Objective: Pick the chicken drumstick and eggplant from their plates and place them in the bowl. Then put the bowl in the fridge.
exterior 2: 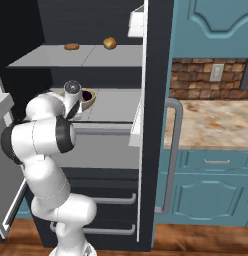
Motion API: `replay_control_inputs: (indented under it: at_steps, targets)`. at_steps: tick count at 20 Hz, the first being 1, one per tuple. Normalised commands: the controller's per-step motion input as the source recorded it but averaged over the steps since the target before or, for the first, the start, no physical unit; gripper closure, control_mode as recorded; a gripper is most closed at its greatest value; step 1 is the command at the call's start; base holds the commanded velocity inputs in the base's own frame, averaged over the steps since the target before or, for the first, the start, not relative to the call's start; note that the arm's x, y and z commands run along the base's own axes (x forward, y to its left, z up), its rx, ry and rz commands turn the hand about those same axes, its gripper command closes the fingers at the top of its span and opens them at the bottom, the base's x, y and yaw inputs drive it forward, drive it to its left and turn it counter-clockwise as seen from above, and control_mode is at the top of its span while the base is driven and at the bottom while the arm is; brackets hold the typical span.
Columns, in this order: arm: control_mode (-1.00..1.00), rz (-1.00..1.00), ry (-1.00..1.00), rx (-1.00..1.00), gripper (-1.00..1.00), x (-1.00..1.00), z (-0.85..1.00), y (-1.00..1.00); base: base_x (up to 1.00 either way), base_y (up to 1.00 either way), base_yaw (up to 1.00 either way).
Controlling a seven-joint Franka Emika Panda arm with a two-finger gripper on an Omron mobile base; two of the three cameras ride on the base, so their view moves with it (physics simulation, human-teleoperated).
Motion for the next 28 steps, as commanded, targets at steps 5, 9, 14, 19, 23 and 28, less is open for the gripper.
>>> replay_control_inputs:
  at_steps: [5, 9, 14, 19, 23, 28]
  targets:
    - [-1.0, 0.06, 0.0, -0.03, -1.0, -0.45, 0.45, -0.12, 0.0, 0.0, 0.0]
    - [-1.0, 0.14, 0.0, -0.12, -1.0, -0.62, 0.38, -0.17, 0.0, 0.0, 0.0]
    - [-1.0, 0.1, 0.0, -0.18, -1.0, -0.74, 0.21, -0.17, 0.0, 0.0, 0.0]
    - [-1.0, 0.13, -0.01, -0.2, -1.0, -0.83, 0.09, -0.24, 0.0, 0.0, 0.0]
    - [-1.0, 0.22, -0.03, -0.18, -1.0, -0.83, 0.05, -0.34, 0.0, 0.0, 0.0]
    - [-1.0, 0.26, -0.15, -0.1, -1.0, -0.87, 0.0, -0.36, 0.0, 0.0, 0.0]
